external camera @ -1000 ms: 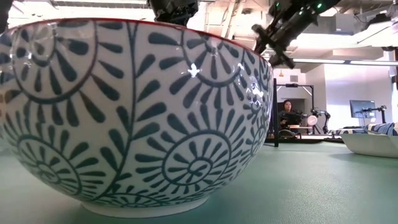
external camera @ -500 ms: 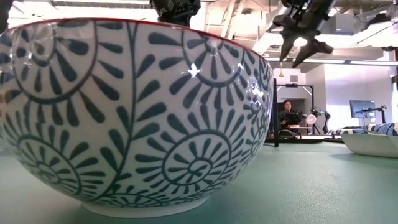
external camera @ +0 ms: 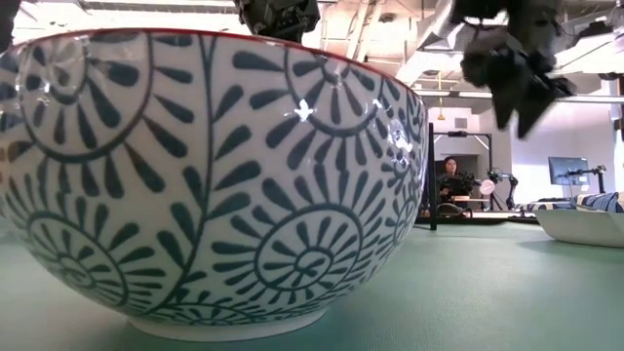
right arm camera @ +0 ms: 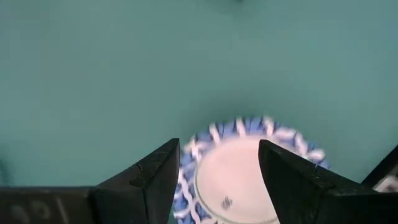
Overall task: Place and stack bowls onto a shelf
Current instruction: Stack the top white bowl on top of the other white bowl on the shelf
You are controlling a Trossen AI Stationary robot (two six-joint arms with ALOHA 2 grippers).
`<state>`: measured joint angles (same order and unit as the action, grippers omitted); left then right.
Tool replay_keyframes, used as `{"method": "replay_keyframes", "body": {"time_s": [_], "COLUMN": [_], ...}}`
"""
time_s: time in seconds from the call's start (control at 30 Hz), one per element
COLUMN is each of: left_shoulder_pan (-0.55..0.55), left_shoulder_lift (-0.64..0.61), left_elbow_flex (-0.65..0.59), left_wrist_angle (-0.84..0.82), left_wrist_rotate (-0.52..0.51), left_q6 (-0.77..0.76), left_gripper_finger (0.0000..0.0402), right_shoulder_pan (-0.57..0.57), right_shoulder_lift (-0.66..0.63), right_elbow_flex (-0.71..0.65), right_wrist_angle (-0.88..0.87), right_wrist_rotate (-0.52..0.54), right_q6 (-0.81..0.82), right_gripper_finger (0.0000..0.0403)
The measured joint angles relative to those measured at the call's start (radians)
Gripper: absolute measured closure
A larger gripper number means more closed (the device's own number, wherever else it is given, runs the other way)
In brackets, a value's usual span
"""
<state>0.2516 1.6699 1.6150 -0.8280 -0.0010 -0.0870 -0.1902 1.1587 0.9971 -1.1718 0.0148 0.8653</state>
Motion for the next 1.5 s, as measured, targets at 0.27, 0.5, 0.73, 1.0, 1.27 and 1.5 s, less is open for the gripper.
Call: {"method": "replay_keyframes", "body": {"time_s": [0.27,0.5,0.73,1.0,1.27,1.5], "left_shoulder_pan": [0.0,-0.001,-0.002,-0.002,-0.002,-0.002], "left_shoulder_lift": [0.0,0.0,0.0,0.0,0.0,0.0], "left_elbow_flex": [0.0,0.0,0.0,0.0,0.0,0.0], "left_wrist_angle": [0.02,0.017,0.012,0.008,0.006,0.006], "left_wrist_rotate": [0.023,0.023,0.022,0.022,0.022,0.022], "left_q6": [0.028,0.06,0.041,0.037,0.023,0.023], "left_gripper_finger": [0.0226,0.0234,0.0235,0.0235,0.0236,0.0236], "right_shoulder_pan": [-0.026,-0.067,-0.102,-0.109,-0.068,-0.027], "right_shoulder_lift": [0.008,0.066,0.185,0.288,0.187,0.034], "right_elbow_flex": [-0.193,-0.282,-0.304,-0.303,-0.304,-0.304], "right_wrist_angle": [0.015,0.053,0.072,0.082,0.116,0.13], "right_wrist_rotate": [0.068,0.067,0.059,0.035,0.03,0.03], "right_q6": [-0.076,-0.411,-0.463,-0.438,-0.31,-0.164], "right_gripper_finger": [0.0159,0.0159,0.0168,0.0286,0.0382,0.0381]}}
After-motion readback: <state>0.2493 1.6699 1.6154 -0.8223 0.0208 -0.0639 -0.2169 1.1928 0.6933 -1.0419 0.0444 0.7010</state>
